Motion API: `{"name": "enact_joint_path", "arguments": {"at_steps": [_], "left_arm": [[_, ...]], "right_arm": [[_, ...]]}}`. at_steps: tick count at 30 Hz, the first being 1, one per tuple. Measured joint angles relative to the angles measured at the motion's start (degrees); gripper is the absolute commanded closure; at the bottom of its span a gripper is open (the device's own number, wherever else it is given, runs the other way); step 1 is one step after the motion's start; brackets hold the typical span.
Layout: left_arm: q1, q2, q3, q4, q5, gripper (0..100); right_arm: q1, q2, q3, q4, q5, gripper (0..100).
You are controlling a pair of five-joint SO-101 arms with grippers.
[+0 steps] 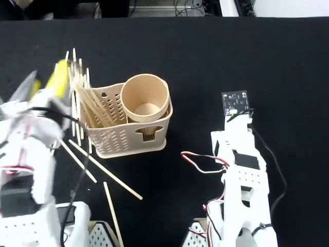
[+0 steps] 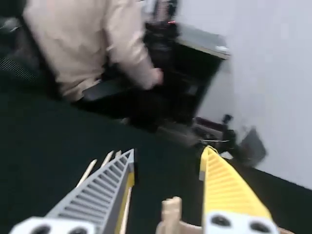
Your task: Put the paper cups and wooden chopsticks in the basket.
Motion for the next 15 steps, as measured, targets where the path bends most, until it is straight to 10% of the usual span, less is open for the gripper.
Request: {"name": "enact_joint_path", "arguments": {"at_steps": [7, 15], "left_arm": [[-19.08, 24.88, -13.54, 15.91, 5.54, 78], [-21.8, 62.24, -20.66, 18.29, 6.24, 78]], "right_arm": [[0.0, 0.0, 0.0, 0.0, 0.0, 98.4], [0.0, 0.0, 0.0, 0.0, 0.0, 98.4]]}}
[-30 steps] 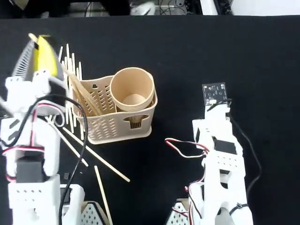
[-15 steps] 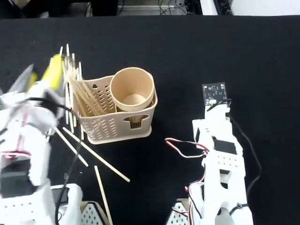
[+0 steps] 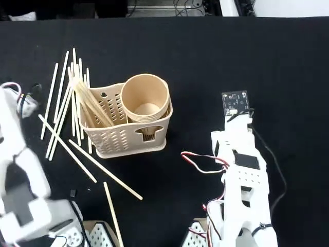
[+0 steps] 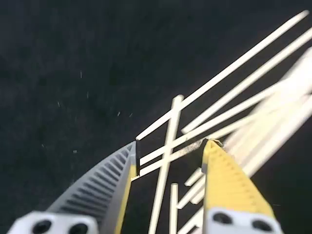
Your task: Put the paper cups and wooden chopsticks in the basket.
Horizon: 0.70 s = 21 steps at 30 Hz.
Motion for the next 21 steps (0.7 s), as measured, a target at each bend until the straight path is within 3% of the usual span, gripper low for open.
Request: {"name": "enact_joint_path", "arguments": {"at_steps": [7, 11, 17, 21], "left_arm": [[2.73, 22.59, -0.97, -9.85, 0.62, 78], [2.37, 24.7, -3.08, -11.52, 0.62, 79], [2.99, 25.76, -3.96, -12.31, 0.79, 97], [3.08, 26.29, -4.57, -12.31, -1.23, 97]], "right_arm": [[0.0, 0.0, 0.0, 0.0, 0.0, 98.4], [0.0, 0.0, 0.0, 0.0, 0.0, 98.4], [0.0, 0.0, 0.0, 0.0, 0.0, 98.4], [0.0, 0.0, 0.0, 0.0, 0.0, 98.4]]}}
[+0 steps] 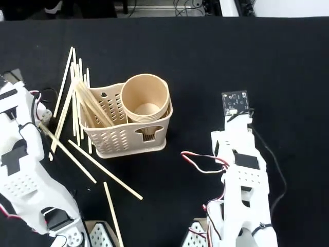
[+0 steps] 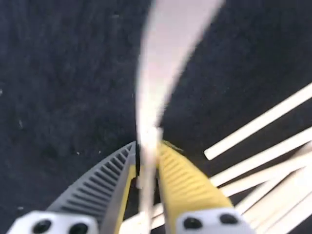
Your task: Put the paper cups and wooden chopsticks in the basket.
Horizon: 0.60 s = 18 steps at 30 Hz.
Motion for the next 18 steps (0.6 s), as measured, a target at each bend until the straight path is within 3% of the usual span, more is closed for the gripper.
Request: {"name": "enact_joint_path", "arguments": {"at_steps": [10, 18], "left_arm": [[-0.35, -3.6, 0.18, 2.9, -2.46, 97], [-0.35, -27.69, 0.18, 11.52, -4.57, 97]], "right_arm": [[0.0, 0.0, 0.0, 0.0, 0.0, 98.4], [0.0, 0.0, 0.0, 0.0, 0.0, 98.4]]}}
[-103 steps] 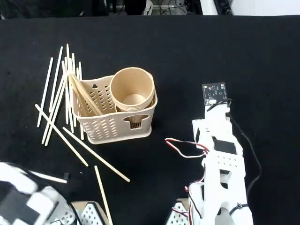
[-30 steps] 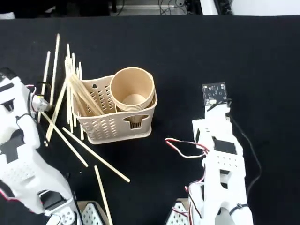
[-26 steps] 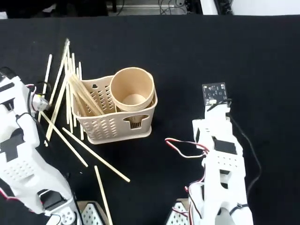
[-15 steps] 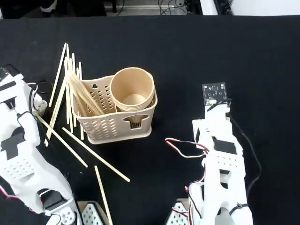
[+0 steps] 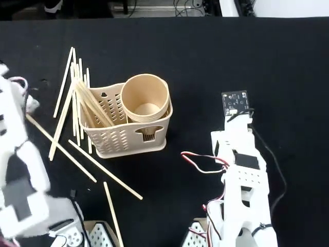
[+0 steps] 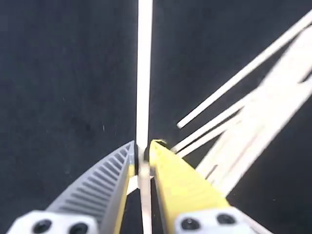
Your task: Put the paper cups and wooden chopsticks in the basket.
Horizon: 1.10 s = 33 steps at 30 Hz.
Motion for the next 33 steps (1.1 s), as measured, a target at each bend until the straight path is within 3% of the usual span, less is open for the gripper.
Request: {"name": "enact_joint_path", "arguments": {"at_steps": [4, 11, 16, 20, 25, 30, 33], "left_arm": [[0.0, -15.82, 0.0, 0.0, -2.64, 97], [0.79, -41.05, 0.0, -10.73, -3.16, 97], [11.34, -54.68, 0.0, -16.26, -3.16, 97], [23.03, -58.11, 0.26, -18.37, -3.25, 97], [33.23, -58.64, 12.48, -22.51, -3.16, 97], [35.43, -58.29, 32.53, -32.62, -3.16, 97], [35.69, -59.25, 40.53, -34.11, -3.16, 97]], "right_arm": [[0.0, 0.0, 0.0, 0.0, 0.0, 98.4], [0.0, 0.0, 0.0, 0.0, 0.0, 98.4], [0.0, 0.0, 0.0, 0.0, 0.0, 98.4], [0.0, 0.0, 0.0, 0.0, 0.0, 98.4], [0.0, 0.0, 0.0, 0.0, 0.0, 98.4], [0.0, 0.0, 0.0, 0.0, 0.0, 98.4], [0.0, 0.0, 0.0, 0.0, 0.0, 98.4]]}}
